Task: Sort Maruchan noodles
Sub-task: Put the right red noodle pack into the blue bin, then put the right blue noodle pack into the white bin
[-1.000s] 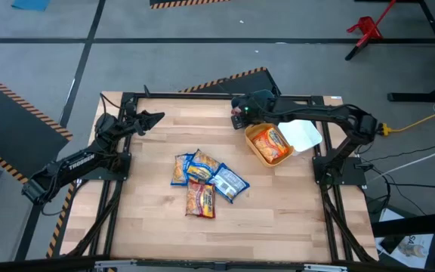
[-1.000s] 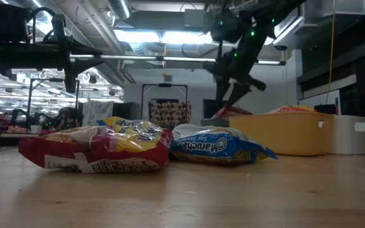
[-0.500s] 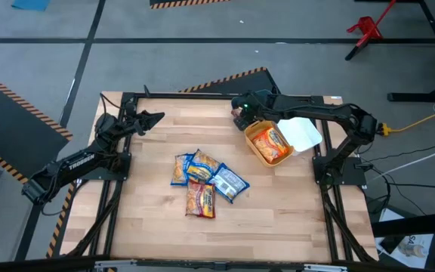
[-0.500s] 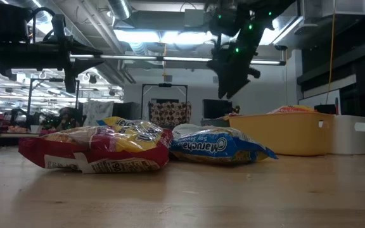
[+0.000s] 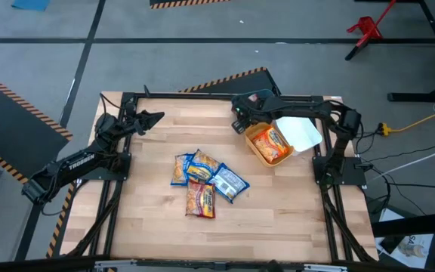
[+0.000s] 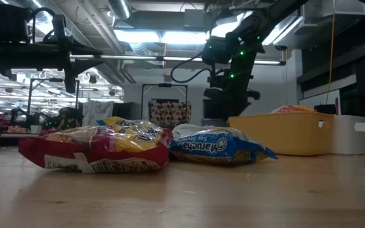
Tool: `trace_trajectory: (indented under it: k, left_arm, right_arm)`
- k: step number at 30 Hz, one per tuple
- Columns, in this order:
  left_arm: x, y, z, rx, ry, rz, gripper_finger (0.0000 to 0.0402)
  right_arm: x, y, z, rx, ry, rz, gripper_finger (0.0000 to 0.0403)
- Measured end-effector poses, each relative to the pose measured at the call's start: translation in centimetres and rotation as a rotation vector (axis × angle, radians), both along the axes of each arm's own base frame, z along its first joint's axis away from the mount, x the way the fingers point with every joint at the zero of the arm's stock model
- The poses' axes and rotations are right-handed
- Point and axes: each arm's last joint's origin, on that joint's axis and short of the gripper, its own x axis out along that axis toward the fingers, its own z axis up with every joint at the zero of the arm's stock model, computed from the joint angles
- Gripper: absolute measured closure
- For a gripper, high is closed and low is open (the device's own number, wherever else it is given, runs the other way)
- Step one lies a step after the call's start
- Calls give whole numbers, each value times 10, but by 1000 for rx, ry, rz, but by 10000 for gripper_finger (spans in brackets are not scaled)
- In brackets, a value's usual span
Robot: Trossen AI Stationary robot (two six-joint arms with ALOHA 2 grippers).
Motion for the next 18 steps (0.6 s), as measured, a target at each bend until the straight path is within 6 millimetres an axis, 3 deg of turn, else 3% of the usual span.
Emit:
trace_trajectory:
  k: [9, 14, 18]
  left_arm:
    - [0, 0, 0, -1, -1, 0, 307]
    - [0, 0, 0, -1, -1, 0, 307]
    - [0, 0, 0, -3, -1, -2, 307]
  right_arm:
    - [0, -10, 9, 83, -70, -14, 239]
    - [9, -7, 42, 63, -140, 48, 239]
    - [19, 10, 76, 118, -222, 225, 239]
